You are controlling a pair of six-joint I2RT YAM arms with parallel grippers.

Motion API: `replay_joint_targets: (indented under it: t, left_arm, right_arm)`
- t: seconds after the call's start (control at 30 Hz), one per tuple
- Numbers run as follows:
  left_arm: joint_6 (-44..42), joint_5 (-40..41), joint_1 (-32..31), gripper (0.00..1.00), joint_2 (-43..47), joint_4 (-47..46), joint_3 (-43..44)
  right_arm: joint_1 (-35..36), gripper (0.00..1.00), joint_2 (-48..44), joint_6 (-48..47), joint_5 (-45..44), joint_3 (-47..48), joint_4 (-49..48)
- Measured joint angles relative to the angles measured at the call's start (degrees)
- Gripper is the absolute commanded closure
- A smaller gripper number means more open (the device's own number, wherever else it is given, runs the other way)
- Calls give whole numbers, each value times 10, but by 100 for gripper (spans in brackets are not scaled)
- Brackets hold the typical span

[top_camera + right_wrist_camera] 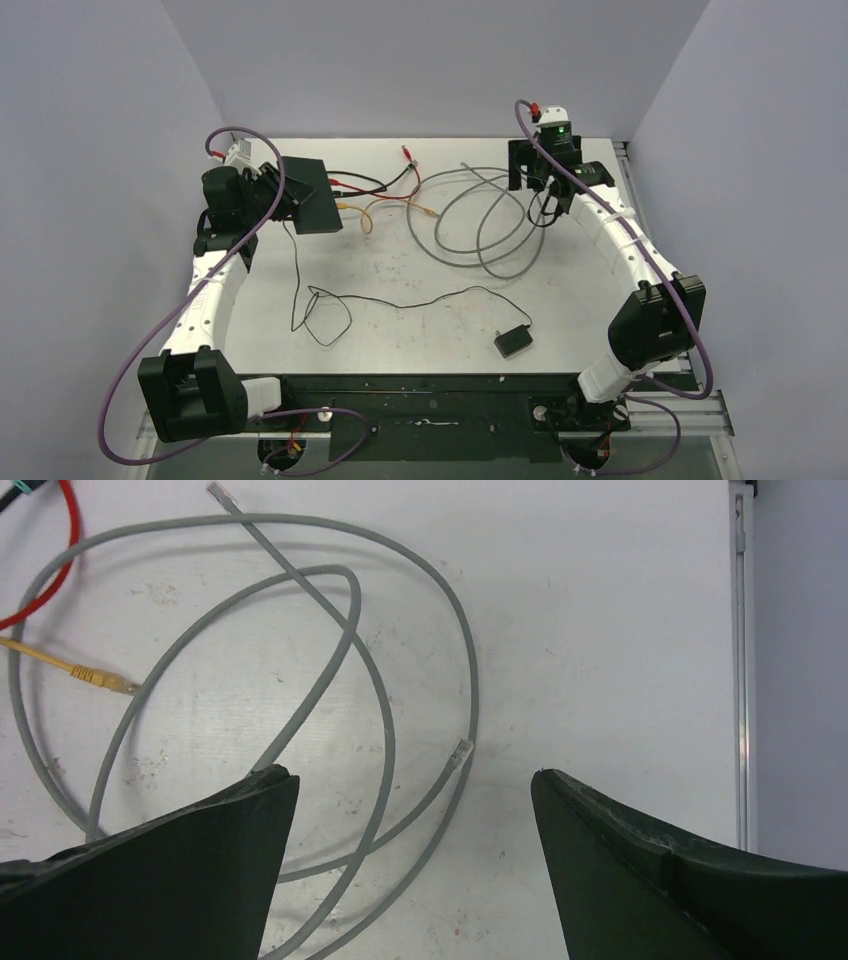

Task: Pull the plug from the switch port
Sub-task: Move the connector to the corner of the board.

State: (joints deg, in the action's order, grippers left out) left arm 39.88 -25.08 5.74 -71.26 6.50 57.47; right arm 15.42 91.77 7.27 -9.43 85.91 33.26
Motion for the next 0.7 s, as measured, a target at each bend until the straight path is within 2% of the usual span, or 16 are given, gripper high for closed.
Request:
replay_joint_targets:
  t: [0.1, 0.27, 0.53, 0.7]
  left_arm:
    - [0, -1, 0, 100, 0, 0, 0]
    - [0, -2, 0, 100, 0, 0, 0]
    - [0, -3, 0, 100, 0, -3, -2]
    - [0, -4, 0, 100, 0, -3, -11]
  right_arm:
    - [-4, 10, 0, -7, 19, 27, 2]
    - [-2, 8, 0, -8, 107, 61, -5]
    - [87, 2, 60, -26, 225, 56, -29]
    - [145, 11, 113, -33, 247, 7, -57]
